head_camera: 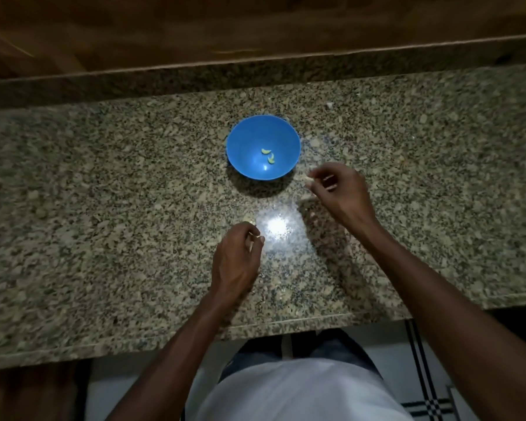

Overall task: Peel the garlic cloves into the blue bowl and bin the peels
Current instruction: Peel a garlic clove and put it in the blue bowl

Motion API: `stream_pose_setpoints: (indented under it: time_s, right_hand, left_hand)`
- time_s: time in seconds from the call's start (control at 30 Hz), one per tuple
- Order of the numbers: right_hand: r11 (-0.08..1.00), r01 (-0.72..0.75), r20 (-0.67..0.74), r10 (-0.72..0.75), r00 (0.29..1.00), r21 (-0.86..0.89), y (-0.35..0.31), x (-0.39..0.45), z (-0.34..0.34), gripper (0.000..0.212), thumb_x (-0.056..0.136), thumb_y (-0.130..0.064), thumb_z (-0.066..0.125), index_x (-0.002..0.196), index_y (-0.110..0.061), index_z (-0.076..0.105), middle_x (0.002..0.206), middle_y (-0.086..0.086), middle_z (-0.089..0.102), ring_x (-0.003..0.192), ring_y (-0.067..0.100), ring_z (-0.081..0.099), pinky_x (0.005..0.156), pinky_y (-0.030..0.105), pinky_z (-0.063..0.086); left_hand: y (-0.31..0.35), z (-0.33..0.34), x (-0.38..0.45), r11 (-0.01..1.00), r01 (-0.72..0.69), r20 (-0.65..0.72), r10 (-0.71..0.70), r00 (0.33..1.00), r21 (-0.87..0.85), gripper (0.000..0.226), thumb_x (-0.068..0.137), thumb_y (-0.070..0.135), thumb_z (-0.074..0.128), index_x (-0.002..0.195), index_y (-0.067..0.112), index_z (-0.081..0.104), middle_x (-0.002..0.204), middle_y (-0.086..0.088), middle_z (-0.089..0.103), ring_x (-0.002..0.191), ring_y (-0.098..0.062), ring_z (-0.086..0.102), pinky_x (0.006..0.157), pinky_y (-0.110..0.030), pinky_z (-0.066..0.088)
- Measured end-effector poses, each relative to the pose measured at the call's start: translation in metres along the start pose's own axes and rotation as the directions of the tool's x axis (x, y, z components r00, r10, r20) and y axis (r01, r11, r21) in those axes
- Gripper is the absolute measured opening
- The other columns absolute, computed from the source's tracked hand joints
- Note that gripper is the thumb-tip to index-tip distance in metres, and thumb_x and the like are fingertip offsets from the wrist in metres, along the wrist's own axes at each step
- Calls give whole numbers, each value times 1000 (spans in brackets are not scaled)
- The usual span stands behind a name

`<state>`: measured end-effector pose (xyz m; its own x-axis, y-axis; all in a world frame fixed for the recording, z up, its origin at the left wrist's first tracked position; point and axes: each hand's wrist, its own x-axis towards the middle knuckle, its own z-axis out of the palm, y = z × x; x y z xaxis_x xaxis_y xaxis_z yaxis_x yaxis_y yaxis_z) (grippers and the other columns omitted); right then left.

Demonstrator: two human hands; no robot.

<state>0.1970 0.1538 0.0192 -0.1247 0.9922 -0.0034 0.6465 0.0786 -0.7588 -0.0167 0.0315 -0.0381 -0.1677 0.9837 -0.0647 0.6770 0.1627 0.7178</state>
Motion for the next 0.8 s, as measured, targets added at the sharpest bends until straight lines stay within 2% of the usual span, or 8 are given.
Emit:
stream_pose_setpoints:
  time_s: [0.07,0.13,0.23,0.4,0.5,0.57,0.7,0.8]
  right_hand:
    - [999,26,43,-28,999,47,-25,22,3,11,90,-25,80,99,-18,78,89,-10,74,79,-2,69,64,7,51]
    - [997,78,80,-80,994,26,-44,45,10,12,89,-23,80,98,-14,79,87,-4,76,74,1,70,66,14,55]
    - [980,158,170,-137,976,-121,-59,72,29,17,91,-16,78,106,-7,80,95,6,78,85,13,71,80,23,56]
    - [956,190,185,-150,971,-224,-57,83,40,25,96,-13,73,117,-1,78,112,14,78,97,21,74,82,17,46]
    - [989,141,81,-138,987,-38,-51,63,34,22,96,-20,73,113,-8,81,107,5,80,86,9,72,78,19,54]
    - [990,72,57,-80,995,121,-44,37,32,20,96,-27,72,109,-15,83,98,-3,80,84,4,73,77,22,59]
    - [935,-156,342,40,939,319,-18,-22,39,22,98,-25,73,118,-16,79,104,-4,80,92,7,77,85,32,64]
    - [814,-339,509,63,859,471,-4,-46,48,30,100,-19,71,129,-11,73,114,5,79,102,17,77,91,37,63]
  left_hand:
    - [-2,-2,2,998,59,-54,-61,997,-34,24,93,35,72,96,26,51,88,11,57,78,1,56,60,-28,41]
    - [-5,-4,8,994,86,-83,-91,992,-62,37,86,38,79,102,28,47,95,12,53,84,7,52,61,-22,38]
    - [-11,-7,19,997,51,-38,-53,998,-51,49,82,35,84,119,23,54,113,5,51,101,-11,55,76,-32,48]
    - [-16,-3,23,997,-52,-12,51,999,-64,26,91,18,79,111,7,66,107,-4,54,100,-21,55,85,-38,49]
    - [-11,-2,23,991,24,-16,-27,1000,-128,30,90,18,80,115,7,70,104,-3,62,94,-18,58,79,-17,45]
    - [-5,-3,19,969,123,-14,-129,992,-215,34,87,22,82,117,10,73,102,-1,67,91,-15,62,74,-13,44]
    - [17,-1,7,875,237,-68,-291,954,-422,37,87,18,83,122,9,74,102,-5,74,91,-10,69,68,-8,52]
    - [33,-1,0,861,209,-83,-277,957,-464,29,91,19,80,117,8,77,98,1,78,90,-3,74,73,-15,57]
